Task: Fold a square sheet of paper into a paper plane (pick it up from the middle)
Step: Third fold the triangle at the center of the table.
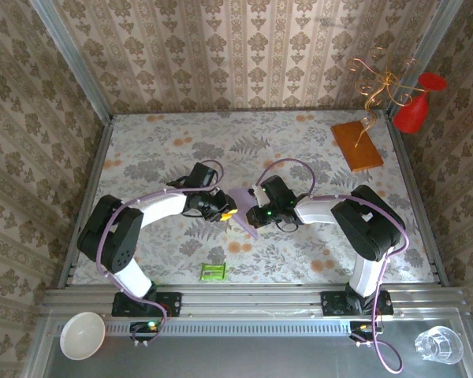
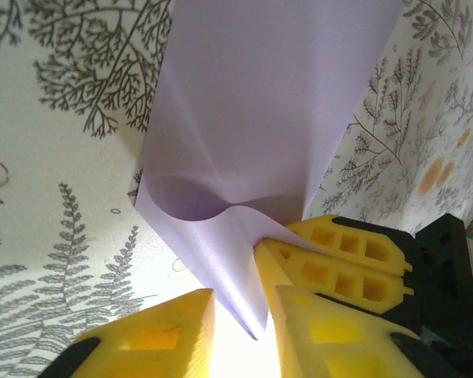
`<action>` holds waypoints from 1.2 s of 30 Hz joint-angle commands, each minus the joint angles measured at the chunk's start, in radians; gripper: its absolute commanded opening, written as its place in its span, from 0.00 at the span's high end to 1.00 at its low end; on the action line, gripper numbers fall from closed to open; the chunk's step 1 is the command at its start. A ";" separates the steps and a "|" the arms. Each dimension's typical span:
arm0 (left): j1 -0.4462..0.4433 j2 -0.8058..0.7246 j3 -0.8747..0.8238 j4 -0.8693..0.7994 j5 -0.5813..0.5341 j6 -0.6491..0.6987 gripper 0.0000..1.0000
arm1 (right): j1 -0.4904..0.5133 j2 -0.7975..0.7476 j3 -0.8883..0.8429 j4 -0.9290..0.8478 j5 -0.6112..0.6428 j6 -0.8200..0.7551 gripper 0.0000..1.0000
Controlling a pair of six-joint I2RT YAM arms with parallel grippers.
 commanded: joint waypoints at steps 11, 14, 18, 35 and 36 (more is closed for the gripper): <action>-0.035 0.071 -0.007 0.099 0.046 -0.034 0.87 | -0.009 0.033 -0.001 -0.055 0.017 0.014 1.00; -0.035 0.083 -0.002 0.098 0.052 -0.025 0.88 | -0.010 0.033 0.000 -0.057 0.016 0.015 1.00; -0.036 0.106 0.006 0.110 0.073 -0.022 0.88 | -0.012 0.036 0.003 -0.060 0.016 0.014 1.00; -0.029 0.142 -0.009 0.057 0.045 0.009 0.89 | -0.018 0.037 0.000 -0.069 0.018 0.013 1.00; -0.029 0.143 -0.010 0.056 0.043 0.009 0.89 | -0.018 0.037 0.000 -0.070 0.018 0.013 1.00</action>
